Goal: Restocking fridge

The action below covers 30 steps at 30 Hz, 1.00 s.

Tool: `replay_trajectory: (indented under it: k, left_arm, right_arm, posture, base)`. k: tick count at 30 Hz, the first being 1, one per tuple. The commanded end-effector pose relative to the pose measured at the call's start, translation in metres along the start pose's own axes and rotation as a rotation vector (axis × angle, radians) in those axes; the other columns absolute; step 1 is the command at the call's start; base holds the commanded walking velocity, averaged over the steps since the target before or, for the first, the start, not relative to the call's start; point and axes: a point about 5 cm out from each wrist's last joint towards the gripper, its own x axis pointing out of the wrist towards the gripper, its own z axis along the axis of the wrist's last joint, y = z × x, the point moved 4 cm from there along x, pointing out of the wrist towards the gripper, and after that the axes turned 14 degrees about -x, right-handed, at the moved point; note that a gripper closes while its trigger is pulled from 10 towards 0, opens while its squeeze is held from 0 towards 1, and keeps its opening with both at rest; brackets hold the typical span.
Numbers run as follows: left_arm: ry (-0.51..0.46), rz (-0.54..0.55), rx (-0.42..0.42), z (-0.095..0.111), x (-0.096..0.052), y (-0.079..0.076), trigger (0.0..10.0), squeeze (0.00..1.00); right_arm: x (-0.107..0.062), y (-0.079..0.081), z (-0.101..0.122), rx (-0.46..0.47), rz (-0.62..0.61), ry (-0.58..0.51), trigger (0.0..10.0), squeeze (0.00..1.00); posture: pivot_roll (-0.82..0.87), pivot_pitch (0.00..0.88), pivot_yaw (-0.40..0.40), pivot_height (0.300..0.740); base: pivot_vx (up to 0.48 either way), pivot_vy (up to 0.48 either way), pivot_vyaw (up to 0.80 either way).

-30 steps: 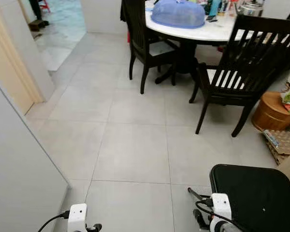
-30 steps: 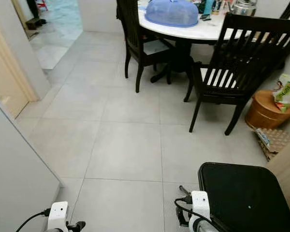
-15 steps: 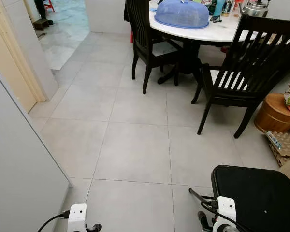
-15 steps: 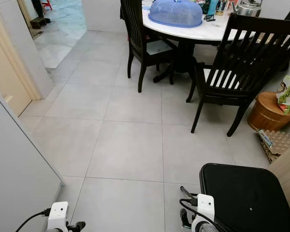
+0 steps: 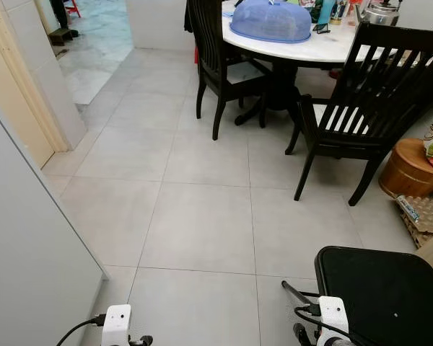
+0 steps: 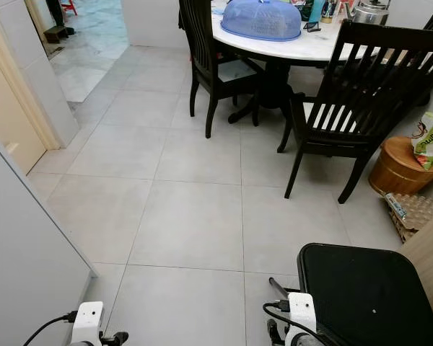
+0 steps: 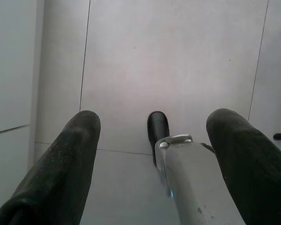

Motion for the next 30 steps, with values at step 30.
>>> replay_trajectory:
  k: [30]
  left_arm:
    - [0.025, 0.006, 0.041, -0.0033, -0.0009, 0.0053, 10.0, 0.0]
  right_arm:
    - [0.0001, -0.0011, 0.0002, 0.0, -0.003, 0.008, 10.0, 0.0]
  posture:
    - [0.04, 0.0, -0.044, 0.74]
  base:
    - [0.0, 0.0, 0.57]
